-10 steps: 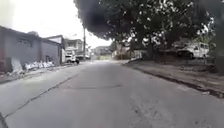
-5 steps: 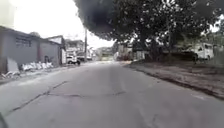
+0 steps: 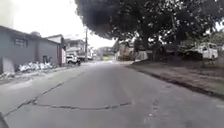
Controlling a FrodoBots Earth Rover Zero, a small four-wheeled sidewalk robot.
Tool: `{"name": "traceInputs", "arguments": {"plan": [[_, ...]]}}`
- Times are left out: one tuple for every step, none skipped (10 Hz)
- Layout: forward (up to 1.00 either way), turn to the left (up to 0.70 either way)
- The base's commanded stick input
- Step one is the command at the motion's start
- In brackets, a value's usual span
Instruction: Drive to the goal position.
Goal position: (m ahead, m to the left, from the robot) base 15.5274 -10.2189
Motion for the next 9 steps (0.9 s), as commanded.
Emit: {"name": "traceInputs", "arguments": {"plan": [[0.85,0.00],[0.85,0.00],[0.85,0.00],[0.85,0.00],[0.85,0.00],[0.85,0.00],[0.85,0.00],[0.85,0.00],[0.85,0.00]]}}
